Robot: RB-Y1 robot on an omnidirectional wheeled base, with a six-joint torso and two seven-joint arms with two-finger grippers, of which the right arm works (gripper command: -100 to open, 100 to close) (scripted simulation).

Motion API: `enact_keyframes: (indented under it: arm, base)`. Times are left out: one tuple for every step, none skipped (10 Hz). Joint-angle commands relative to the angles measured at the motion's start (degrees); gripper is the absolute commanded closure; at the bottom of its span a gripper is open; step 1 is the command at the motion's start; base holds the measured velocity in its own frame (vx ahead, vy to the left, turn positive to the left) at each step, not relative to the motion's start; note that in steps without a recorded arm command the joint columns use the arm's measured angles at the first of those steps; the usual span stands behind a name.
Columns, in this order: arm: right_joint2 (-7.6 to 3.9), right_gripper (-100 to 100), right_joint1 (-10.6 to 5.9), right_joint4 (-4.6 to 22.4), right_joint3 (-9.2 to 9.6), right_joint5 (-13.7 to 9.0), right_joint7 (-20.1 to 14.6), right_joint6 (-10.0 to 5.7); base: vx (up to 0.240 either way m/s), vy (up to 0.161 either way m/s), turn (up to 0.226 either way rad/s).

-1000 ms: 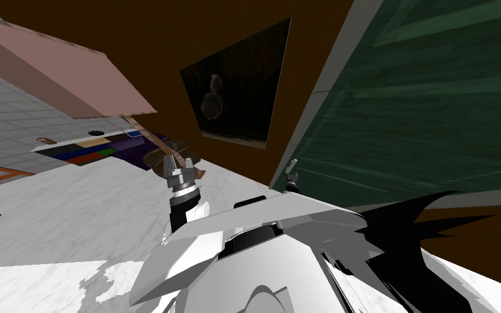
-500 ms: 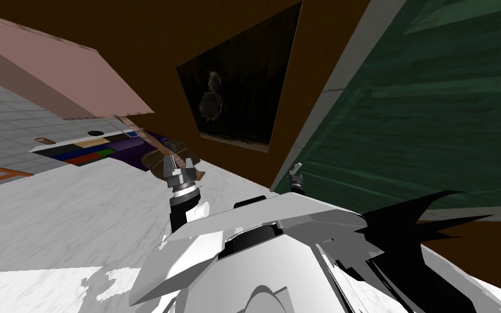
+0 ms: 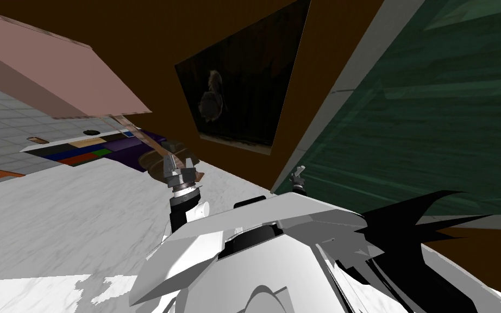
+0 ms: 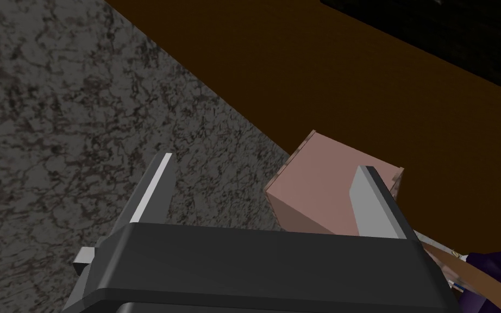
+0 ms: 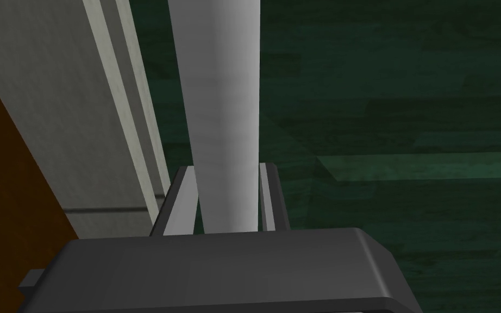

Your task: Pull the door open

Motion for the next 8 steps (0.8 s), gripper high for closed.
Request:
enact_keyframes:
  arm:
    - [-0.12,100,-0.04,0.0,-0.07,0.0,0.1,0.1]
    - [-0.12,100,-0.04,0.0,-0.07,0.0,0.1,0.1]
    - [-0.12,100,-0.04,0.0,-0.07,0.0,0.1,0.1]
    - [-0.12,100,-0.04,0.0,-0.07,0.0,0.1,0.1]
    - [-0.39,100,0.25,-0.6,1.01,0.6,-0.6,0.09]
    - [-0.53,100,0.34,-0.8,1.3,0.7,-0.9,0.12]
    - [-0.83,100,0.56,-1.1,1.96,1.1,-1.4,0.18]
    - [-1.17,100,0.8,-1.6,2.69,1.4,-1.9,0.24]
  base:
    - [-0.01,-0.006,0.004]
    - [0.0,0.0,0.0]
    - [0.0,0.0,0.0]
    - [0.0,0.0,0.0]
    - [-0.154,0.028,0.053]
    - [-0.195,0.006,0.065]
    - [-0.195,0.037,0.069]
    - [-0.221,0.041,0.06]
